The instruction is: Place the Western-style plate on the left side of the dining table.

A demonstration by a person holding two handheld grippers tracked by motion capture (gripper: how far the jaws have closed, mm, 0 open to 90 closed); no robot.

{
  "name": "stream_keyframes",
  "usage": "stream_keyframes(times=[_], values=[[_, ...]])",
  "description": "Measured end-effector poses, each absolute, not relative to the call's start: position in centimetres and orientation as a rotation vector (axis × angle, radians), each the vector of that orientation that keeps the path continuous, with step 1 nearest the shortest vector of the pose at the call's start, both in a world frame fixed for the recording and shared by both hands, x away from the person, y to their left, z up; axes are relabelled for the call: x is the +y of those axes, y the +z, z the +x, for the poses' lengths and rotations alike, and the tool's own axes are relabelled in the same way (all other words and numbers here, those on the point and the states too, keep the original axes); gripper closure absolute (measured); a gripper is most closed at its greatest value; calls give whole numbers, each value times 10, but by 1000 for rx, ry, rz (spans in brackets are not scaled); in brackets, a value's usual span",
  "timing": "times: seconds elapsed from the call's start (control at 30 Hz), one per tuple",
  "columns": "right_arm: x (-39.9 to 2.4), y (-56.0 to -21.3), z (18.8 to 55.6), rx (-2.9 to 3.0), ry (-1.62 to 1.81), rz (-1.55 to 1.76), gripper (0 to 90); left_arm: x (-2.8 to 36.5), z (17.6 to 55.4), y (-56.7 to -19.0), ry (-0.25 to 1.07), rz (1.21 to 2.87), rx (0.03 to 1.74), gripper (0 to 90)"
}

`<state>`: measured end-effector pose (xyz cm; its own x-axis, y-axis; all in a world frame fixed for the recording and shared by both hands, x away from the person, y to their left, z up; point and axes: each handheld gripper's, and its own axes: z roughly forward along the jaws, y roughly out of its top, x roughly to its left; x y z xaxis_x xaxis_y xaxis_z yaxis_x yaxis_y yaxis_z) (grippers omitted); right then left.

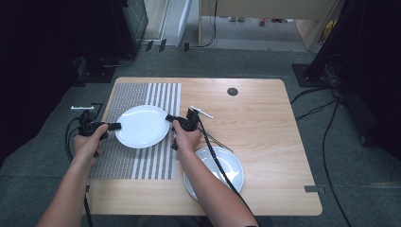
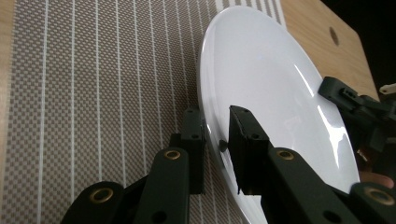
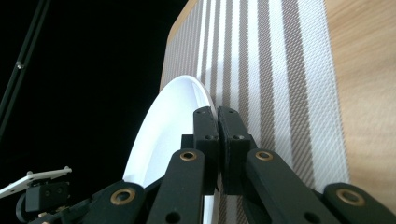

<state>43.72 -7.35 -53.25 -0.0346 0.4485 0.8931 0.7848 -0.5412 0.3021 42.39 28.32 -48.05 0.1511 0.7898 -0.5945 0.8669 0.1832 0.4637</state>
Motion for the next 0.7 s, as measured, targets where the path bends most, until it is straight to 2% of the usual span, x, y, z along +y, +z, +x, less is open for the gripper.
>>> stream_keyframes(times=[0.4,0.7], values=[[-62,-539,447,-1291,-1633,-2021,884,285,460,-478,-90,1605,1682,793],[-58,-541,450,-1362,-1616,-2026,883,285,467,-488,-82,1605,1725,788]])
